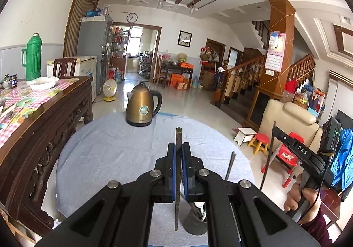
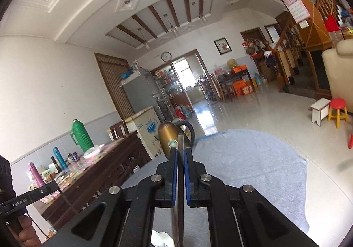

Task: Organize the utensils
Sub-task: 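Carry both held chopsticks over the dark cup with both tools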

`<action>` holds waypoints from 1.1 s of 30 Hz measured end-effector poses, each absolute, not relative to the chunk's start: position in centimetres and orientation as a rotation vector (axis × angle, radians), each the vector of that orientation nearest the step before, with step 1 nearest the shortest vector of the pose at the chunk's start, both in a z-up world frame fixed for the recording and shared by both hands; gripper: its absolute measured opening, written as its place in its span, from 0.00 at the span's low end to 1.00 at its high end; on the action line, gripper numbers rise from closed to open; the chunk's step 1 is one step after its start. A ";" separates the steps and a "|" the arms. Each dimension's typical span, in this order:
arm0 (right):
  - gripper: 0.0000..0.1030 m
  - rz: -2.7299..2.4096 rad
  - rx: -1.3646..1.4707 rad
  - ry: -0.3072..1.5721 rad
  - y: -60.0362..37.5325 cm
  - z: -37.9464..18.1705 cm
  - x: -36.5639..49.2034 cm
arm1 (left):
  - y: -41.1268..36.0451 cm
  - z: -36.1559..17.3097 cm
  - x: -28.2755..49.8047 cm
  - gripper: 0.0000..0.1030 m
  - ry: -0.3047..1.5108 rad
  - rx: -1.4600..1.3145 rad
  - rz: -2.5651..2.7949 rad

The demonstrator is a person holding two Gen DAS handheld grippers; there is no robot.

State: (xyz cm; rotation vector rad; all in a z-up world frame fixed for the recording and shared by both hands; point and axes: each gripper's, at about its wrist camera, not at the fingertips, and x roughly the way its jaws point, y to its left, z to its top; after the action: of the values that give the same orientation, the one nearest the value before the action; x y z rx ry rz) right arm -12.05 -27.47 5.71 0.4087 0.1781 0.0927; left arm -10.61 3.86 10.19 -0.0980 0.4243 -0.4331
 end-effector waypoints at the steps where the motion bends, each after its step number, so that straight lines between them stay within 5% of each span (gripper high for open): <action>1: 0.06 0.098 0.408 0.166 -27.2 6.0 -12.2 | 3.9 10.4 -10.6 0.05 0.418 -0.099 -0.436; 15: 0.06 0.096 0.343 0.041 -22.6 8.7 -11.4 | 2.0 14.3 -10.0 0.05 0.345 -0.141 -0.486; 33: 0.06 0.087 0.338 0.076 -21.3 5.3 -8.5 | -0.8 11.5 -8.1 0.05 0.432 -0.114 -0.471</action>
State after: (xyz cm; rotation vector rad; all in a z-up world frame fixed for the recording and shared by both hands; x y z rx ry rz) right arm -8.45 -21.29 5.33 0.3379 0.0759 0.0872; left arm -8.07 -0.81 11.51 -0.1136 0.4323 -0.4709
